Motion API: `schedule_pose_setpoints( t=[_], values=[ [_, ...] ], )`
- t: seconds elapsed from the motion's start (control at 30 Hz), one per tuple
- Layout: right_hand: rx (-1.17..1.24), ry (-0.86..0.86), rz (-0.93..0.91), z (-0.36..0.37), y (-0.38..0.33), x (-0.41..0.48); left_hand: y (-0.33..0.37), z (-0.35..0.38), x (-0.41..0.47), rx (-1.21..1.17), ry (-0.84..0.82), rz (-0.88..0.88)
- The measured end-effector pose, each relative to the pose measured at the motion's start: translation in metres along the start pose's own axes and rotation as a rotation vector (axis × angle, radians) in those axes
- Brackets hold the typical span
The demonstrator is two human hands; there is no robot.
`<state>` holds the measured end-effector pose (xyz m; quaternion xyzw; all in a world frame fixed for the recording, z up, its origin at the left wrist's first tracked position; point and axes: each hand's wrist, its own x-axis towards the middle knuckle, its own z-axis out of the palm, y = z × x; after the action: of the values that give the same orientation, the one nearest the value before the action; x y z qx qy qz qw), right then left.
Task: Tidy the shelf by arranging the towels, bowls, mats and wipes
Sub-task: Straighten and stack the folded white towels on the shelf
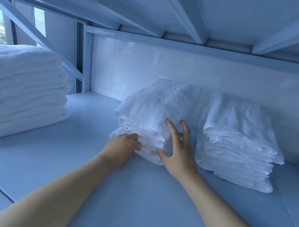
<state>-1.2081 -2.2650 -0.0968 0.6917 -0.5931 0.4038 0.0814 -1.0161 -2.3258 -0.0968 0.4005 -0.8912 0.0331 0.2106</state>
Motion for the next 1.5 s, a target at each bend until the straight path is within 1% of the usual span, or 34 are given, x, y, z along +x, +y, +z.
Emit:
schedule_pose_setpoints(
  t=[0.17, 0.3, 0.43, 0.53, 0.73, 0.87, 0.93, 1.0, 1.07, 1.13, 1.2, 1.27, 1.4, 1.5],
  values=[
    [-0.021, 0.009, -0.043, -0.001, -0.010, -0.007, -0.010, 0.003, -0.015, -0.070, 0.108, 0.009],
    [0.101, -0.002, -0.021, -0.002, -0.007, -0.013, -0.014, 0.011, -0.014, -0.056, 0.182, 0.089],
    [0.130, -0.056, -0.031, -0.005, -0.007, -0.015, -0.015, 0.010, -0.014, -0.030, 0.125, 0.059],
    [0.134, -0.075, -0.011, -0.003, -0.009, -0.012, -0.015, 0.007, -0.015, -0.046, 0.123, 0.041],
    [0.130, -0.135, -0.098, 0.007, -0.022, -0.005, -0.033, -0.006, -0.027, -0.040, 0.111, -0.010],
    [0.098, -0.205, -0.201, 0.008, -0.039, -0.006, -0.050, -0.025, -0.048, -0.017, 0.127, -0.040],
    [0.114, -0.189, -0.246, 0.008, -0.042, -0.006, -0.056, -0.033, -0.059, 0.012, 0.126, -0.025],
    [0.124, -0.125, -0.249, 0.005, -0.039, -0.005, -0.061, -0.038, -0.069, 0.056, 0.167, 0.002],
    [0.102, -0.045, -0.221, 0.000, -0.032, -0.001, -0.066, -0.042, -0.075, 0.066, 0.214, 0.003],
    [0.069, 0.023, -0.180, -0.005, -0.025, 0.006, -0.067, -0.050, -0.078, 0.040, 0.245, -0.036],
    [0.010, 0.048, -0.146, -0.009, -0.020, 0.012, -0.064, -0.056, -0.077, 0.033, 0.298, -0.033],
    [-0.077, 0.013, -0.124, -0.012, -0.014, 0.016, -0.056, -0.060, -0.075, 0.036, 0.366, -0.004],
    [-0.200, -0.128, -0.142, -0.014, -0.004, 0.018, -0.030, -0.058, -0.069, 0.092, 0.452, 0.024],
    [-0.238, -0.176, -0.192, -0.014, 0.004, 0.018, -0.011, -0.052, -0.062, 0.139, 0.427, 0.078]
  ],
)
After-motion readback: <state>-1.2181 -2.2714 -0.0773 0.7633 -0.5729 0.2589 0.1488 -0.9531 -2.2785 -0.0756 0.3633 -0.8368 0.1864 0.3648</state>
